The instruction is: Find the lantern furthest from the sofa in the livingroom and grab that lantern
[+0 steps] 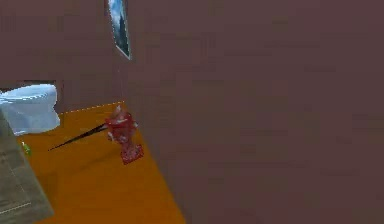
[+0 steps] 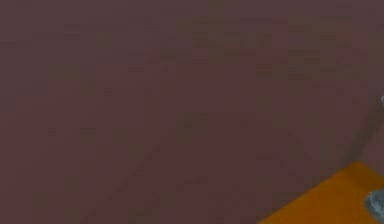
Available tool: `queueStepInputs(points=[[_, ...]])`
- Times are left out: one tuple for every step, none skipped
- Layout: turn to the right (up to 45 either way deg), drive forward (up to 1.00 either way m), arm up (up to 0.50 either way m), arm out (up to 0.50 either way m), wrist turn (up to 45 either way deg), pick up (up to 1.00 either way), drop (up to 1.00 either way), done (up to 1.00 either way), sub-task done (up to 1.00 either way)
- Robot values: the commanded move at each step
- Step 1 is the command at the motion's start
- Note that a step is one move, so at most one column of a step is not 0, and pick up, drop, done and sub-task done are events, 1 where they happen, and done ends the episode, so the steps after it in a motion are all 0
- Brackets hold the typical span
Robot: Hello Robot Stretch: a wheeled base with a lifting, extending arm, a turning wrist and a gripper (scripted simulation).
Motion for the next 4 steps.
queueStepInputs(points=[[-45.0, 0.00, 0.00, 0.00, 0.0, 0.00, 0.00, 0.00, 0.00], [-12.0, 0.00, 0.00, 0.00, 0.0, 0.00, 0.00, 0.00, 0.00], [0.0, 0.40, 0.00, 0.00, 0.0, 0.00, 0.00, 0.00, 0.00], [-45.0, 0.00, 0.00, 0.00, 0.0, 0.00, 0.00, 0.00, 0.00]])
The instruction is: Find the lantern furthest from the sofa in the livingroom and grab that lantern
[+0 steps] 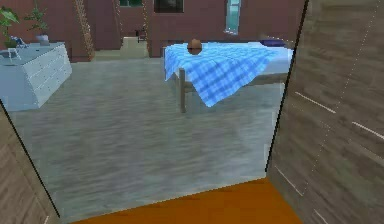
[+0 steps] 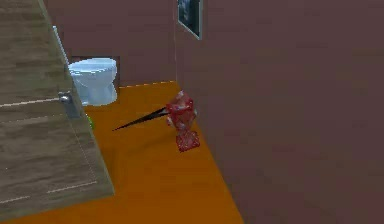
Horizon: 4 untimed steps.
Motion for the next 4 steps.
queueStepInputs(points=[[-15.0, 0.00, 0.00, 0.00, 0.0, 0.00, 0.00, 0.00, 0.00], [0.0, 1.00, 0.00, 0.00, 0.0, 0.00, 0.00, 0.00, 0.00], [0.0, 1.00, 0.00, 0.00, 0.0, 0.00, 0.00, 0.00, 0.00], [0.0, 1.00, 0.00, 0.00, 0.0, 0.00, 0.00, 0.00, 0.00]])
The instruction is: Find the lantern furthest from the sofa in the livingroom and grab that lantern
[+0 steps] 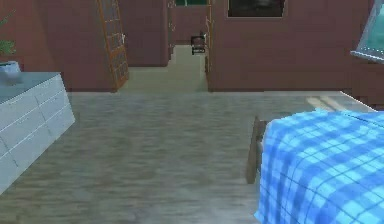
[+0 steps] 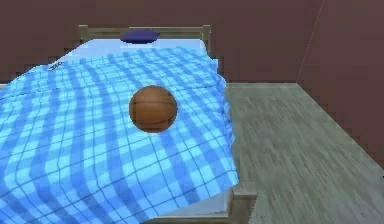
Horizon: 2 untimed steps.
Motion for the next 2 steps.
queueStepInputs(points=[[-3.0, 0.00, 0.00, 0.00, 0.0, 0.00, 0.00, 0.00, 0.00], [0.0, 1.00, 0.00, 0.00, 0.0, 0.00, 0.00, 0.00, 0.00]])
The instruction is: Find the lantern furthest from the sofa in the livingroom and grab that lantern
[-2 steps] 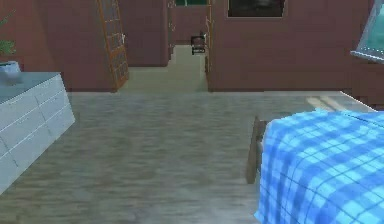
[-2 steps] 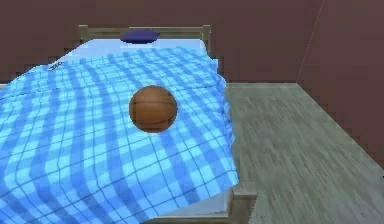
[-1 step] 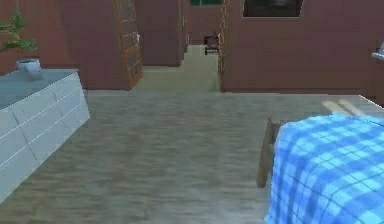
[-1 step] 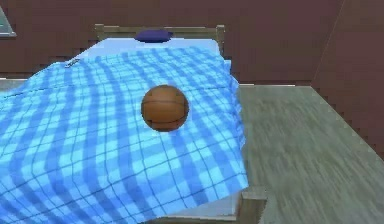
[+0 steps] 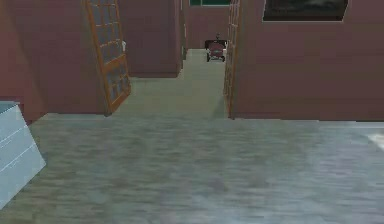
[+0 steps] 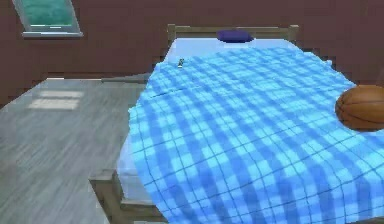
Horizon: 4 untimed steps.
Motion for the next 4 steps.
queueStepInputs(points=[[0.0, 1.00, 0.00, 0.00, 0.0, 0.00, 0.00, 0.00, 0.00], [0.0, 1.00, 0.00, 0.00, 0.0, 0.00, 0.00, 0.00, 0.00], [0.0, 1.00, 0.00, 0.00, 0.0, 0.00, 0.00, 0.00, 0.00], [0.0, 0.60, 0.00, 0.00, 0.0, 0.00, 0.00, 0.00, 0.00]])
